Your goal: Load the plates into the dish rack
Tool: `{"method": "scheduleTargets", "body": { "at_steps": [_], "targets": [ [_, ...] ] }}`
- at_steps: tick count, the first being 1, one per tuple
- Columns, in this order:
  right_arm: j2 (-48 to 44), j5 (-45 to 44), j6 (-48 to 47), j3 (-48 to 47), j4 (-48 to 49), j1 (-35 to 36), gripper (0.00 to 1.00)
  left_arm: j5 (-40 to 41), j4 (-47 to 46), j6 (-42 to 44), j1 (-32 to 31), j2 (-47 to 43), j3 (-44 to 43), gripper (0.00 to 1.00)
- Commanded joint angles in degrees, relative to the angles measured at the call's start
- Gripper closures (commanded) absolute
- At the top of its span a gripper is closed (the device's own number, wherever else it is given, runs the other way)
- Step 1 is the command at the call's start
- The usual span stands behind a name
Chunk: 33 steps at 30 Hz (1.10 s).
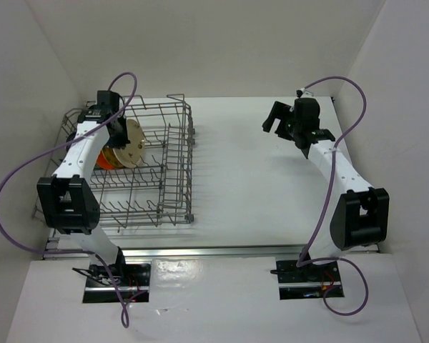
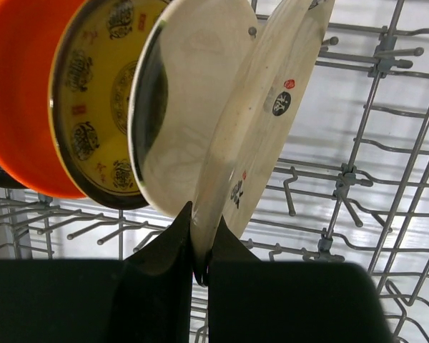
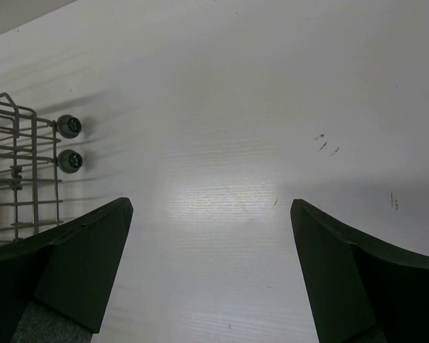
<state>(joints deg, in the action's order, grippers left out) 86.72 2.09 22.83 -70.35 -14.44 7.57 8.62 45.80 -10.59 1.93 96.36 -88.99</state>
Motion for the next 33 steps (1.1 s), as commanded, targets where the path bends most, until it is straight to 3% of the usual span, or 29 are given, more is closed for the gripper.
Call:
{"method": "scheduleTargets", "body": {
  "at_steps": [1,7,21,24,26,27,30,33],
  "targets": [
    [0.6,-2.3,-0.9,-0.1,0.2,-0.1,0.0,1.0,2.7,-0.3,-1.0,1.5,-2.9,1.0],
    [3.1,-2.8,-0.9,-0.7,0.8,-0.1,0.0,7.4,5.8,-2.6,-5.5,4.5,-3.5,1.0],
    [4.9,-2.3,-1.5,-1.7,0.8,-0.1,0.0,8.4,8.7,-4.3,-9.8,8.1,-4.1,1.0],
    [4.9,-2.3,-1.5,-1.7,0.8,-0.1,0.0,8.4,8.7,-4.8,-9.8,8.1,-3.6,0.9],
    [4.9,-2.3,-1.5,-1.7,0.3,-0.1,0.0,9.1,8.7,-4.8,-9.8,8.1,-3.6,0.77],
    [4.9,-2.3,-1.5,-1.7,0.3,-0.1,0.0,9.9,8.7,-4.8,-9.8,8.1,-3.6,0.66],
    [4.9,-1.7,-1.5,-2.3,0.3,-0.1,0.0,9.9,8.7,-4.8,-9.8,7.4,-3.6,0.51],
    [4.9,-1.7,-1.5,-2.3,-0.2,-0.1,0.0,10.4,8.7,-4.8,-11.0,6.7,-4.7,0.44]
  ]
}}
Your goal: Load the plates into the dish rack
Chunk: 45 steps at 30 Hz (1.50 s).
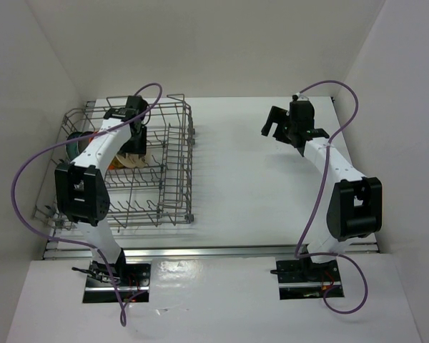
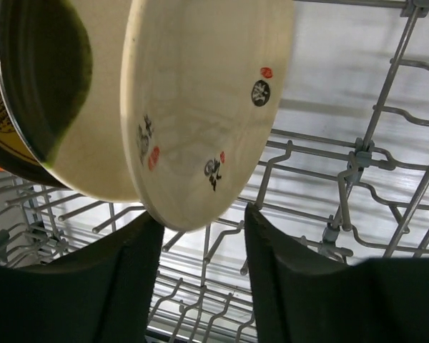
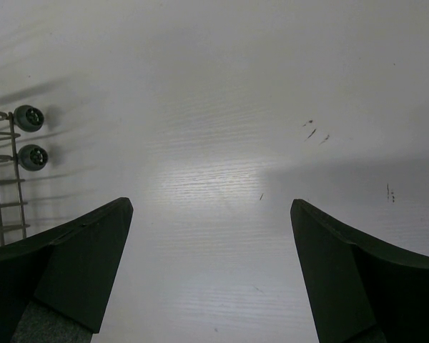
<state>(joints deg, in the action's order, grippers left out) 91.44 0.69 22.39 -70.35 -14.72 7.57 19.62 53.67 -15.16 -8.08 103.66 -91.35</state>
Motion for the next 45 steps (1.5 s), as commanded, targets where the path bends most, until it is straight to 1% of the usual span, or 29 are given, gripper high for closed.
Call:
{"method": "scheduleTargets", "body": {
  "at_steps": [1,6,7,9,11,12,13,16,17,18,20,22,24,28,30,31,32,34,35,37,39,40,41,42,43,45],
  "targets": [
    [-0.6,-0.3,-1.0,-2.3,0.0,-0.1,0.0,0.6,1.3,-0.8,-1.5,-2.0,-2.9,0.43],
    [-1.7,0.8,-1.0,-1.7,0.0,-0.1,0.0,4.9,2.0,-0.8,-5.4,-6.4,-5.5,0.35],
    [-1.7,0.8,-1.0,-1.7,0.0,-0.1,0.0,5.5,2.0,-0.8,-5.4,-7.2,-6.0,0.33],
    [-1.7,0.8,-1.0,-1.7,-0.5,-0.1,0.0,5.5,0.0,-0.8,-6.2,-10.9,-6.6,0.23],
    [-2.2,0.8,-1.0,-1.7,-0.5,-0.1,0.0,5.5,-2.6,-0.3,-6.9,-14.1,-5.0,0.14],
    [-2.8,0.8,-1.0,-1.7,-0.5,-0.1,0.0,5.5,-5.9,0.2,-6.9,-17.8,-4.1,0.11],
    [-3.5,0.8,-1.0,-1.7,-0.5,-0.1,0.0,5.5,-7.7,0.8,-6.9,-19.5,-3.2,0.11],
    [-4.2,1.3,-1.6,-1.1,0.0,-0.1,0.0,5.5,-13.1,1.4,-6.9,-27.0,1.6,0.04],
    [-5.6,1.3,-1.6,-0.4,0.6,-0.1,0.0,5.5,-16.6,1.4,-6.9,-28.8,4.4,0.04],
    [-5.7,1.3,-1.6,0.3,1.3,-0.1,0.0,5.0,-18.3,2.1,-6.9,-30.4,5.8,0.02],
    [-7.0,1.9,-1.6,0.3,1.3,-0.1,0.0,5.0,-21.2,2.6,-5.8,-34.2,9.8,0.01],
    [-7.0,1.9,-1.6,0.9,1.8,-0.1,0.0,3.9,-24.0,2.6,-5.2,-35.5,12.0,0.01],
    [-7.5,1.9,-1.6,0.9,1.8,-0.1,0.0,3.2,-24.0,2.6,-4.6,-35.5,13.4,0.01],
    [-7.5,3.2,-1.6,0.9,2.4,-0.1,0.0,-3.3,-24.5,2.6,-3.4,-31.7,14.7,0.01],
    [-7.5,4.4,-1.6,0.3,2.4,-0.1,0.0,-8.3,-26.3,2.6,-3.4,-30.2,16.6,0.05],
    [-7.5,4.4,-1.6,0.3,2.4,-0.1,0.0,-10.1,-27.5,2.6,-3.4,-28.3,16.6,0.14],
    [-7.0,5.1,-1.6,-0.3,1.8,-0.1,0.0,-12.2,-27.5,2.6,-3.4,-27.1,16.6,0.2],
    [-6.5,5.1,-1.6,-0.9,0.1,-0.1,0.0,-12.8,-27.5,1.9,-3.4,-24.8,15.9,0.35],
    [-6.4,5.1,-1.6,-0.9,0.1,-0.1,0.0,-12.8,-27.5,1.9,-3.4,-22.8,15.2,0.52],
    [-6.4,5.1,-1.6,-0.9,-0.7,-0.1,0.0,-12.8,-28.0,1.3,-3.4,-21.4,14.0,0.66],
    [-7.1,4.4,-2.1,-0.2,-0.7,-0.1,0.0,-12.8,-29.0,1.3,-3.4,-20.5,13.4,0.76],
    [-7.7,4.4,-2.1,0.5,-0.7,-0.1,0.0,-12.8,-30.5,1.3,-3.4,-19.8,13.4,0.86],
    [-7.7,4.4,-2.1,1.1,-0.7,-0.1,0.0,-12.2,-30.5,0.6,-3.4,-19.3,13.4,0.9],
    [-8.2,3.6,-2.1,1.1,-0.7,-0.1,0.0,-11.0,-31.1,-0.1,-2.9,-17.9,13.4,0.97],
    [-8.2,2.7,-2.1,1.1,-0.7,-0.1,0.0,-10.4,-31.1,-0.1,-2.9,-17.0,13.4,1.0],
    [-8.8,2.0,-2.1,1.1,-1.2,-0.1,0.0,-8.8,-30.5,-0.1,-2.4,-15.1,12.7,1.0]
  ]
}}
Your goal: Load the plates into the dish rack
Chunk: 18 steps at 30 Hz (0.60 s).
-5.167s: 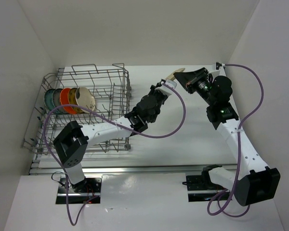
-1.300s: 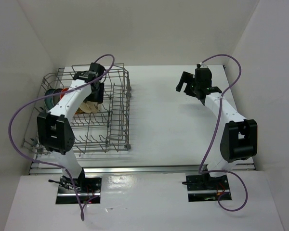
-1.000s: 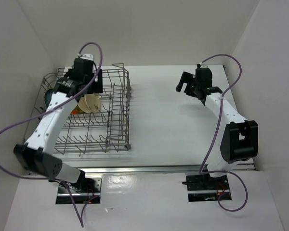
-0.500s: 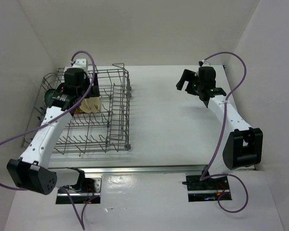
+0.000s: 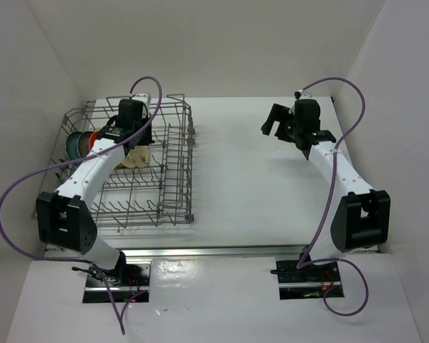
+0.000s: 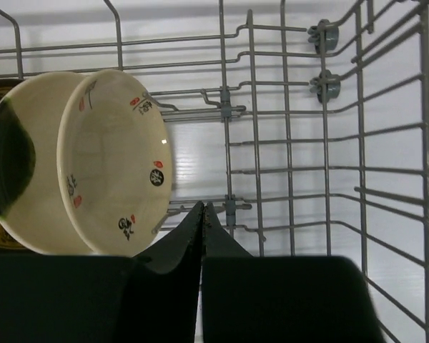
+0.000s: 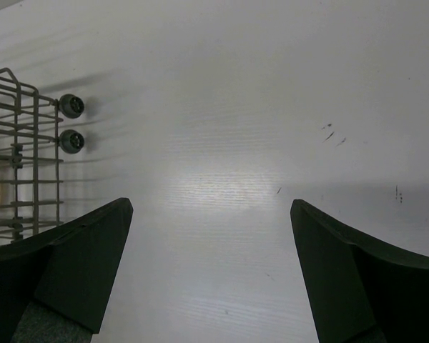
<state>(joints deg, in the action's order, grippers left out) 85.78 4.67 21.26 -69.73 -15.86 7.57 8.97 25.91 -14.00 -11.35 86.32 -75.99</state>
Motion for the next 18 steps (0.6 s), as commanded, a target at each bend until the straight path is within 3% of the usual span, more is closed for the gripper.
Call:
{"method": "scheduleTargets", "body": {
  "at_steps": [1,9,18],
  "targets": [
    [-3.2,-2.7,-1.5,0.5,-0.1,-0.1,0.0,2.6,-2.0,-1.3,1.4,4.2,-3.5,1.0],
    [-1.8,-2.2,-1.5,1.5,0.5,-0.1,0.0,3.8,-0.2,-2.4,5.3,7.8,-5.0,1.0],
    [-0.2,-1.7,-2.0,1.0,1.5,-0.1,0.0,11.1,1.2,-3.0,7.5,9.6,-4.3,1.0]
  ]
}}
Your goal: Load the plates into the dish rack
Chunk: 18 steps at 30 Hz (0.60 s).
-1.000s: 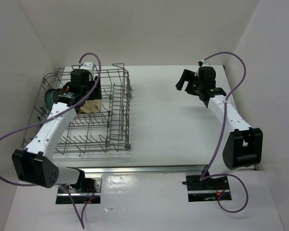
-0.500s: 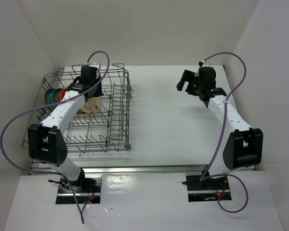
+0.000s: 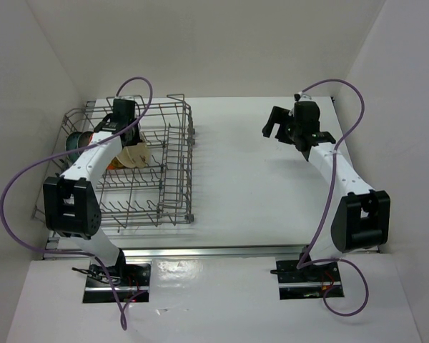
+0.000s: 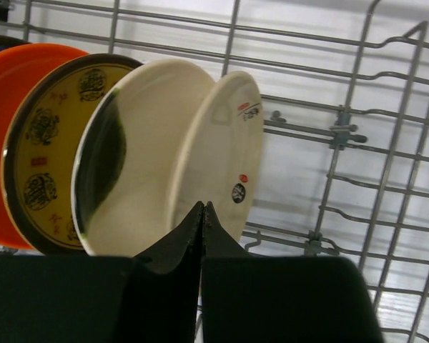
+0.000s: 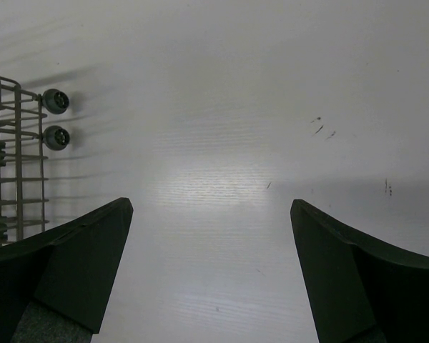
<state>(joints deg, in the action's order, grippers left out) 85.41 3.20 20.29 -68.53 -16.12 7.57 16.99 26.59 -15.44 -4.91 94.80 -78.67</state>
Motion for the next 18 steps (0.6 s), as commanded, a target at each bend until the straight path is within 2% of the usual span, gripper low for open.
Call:
{"method": "scheduleTargets", "body": {
  "at_steps": [1,12,16,18],
  "targets": [
    [0.2,-0.2,-1.0,-0.2,1.8,-0.1,0.0,3.1,0.5,-1.5,1.6,1.2,-2.2,1.0],
    [0.2,-0.8,-1.0,0.3,1.8,-0.1,0.0,4.4,1.6,-2.0,3.9,1.2,-2.7,1.0],
    [0.2,-0.3,-1.0,0.3,1.8,-0.1,0.0,2.3,1.0,-2.0,3.9,-1.5,-2.2,1.0],
    [0.2,-0.3,-1.0,0.9,2.3,-0.1,0.0,0.3,0.4,0.0,3.4,-3.0,-2.2,0.93]
  ]
}}
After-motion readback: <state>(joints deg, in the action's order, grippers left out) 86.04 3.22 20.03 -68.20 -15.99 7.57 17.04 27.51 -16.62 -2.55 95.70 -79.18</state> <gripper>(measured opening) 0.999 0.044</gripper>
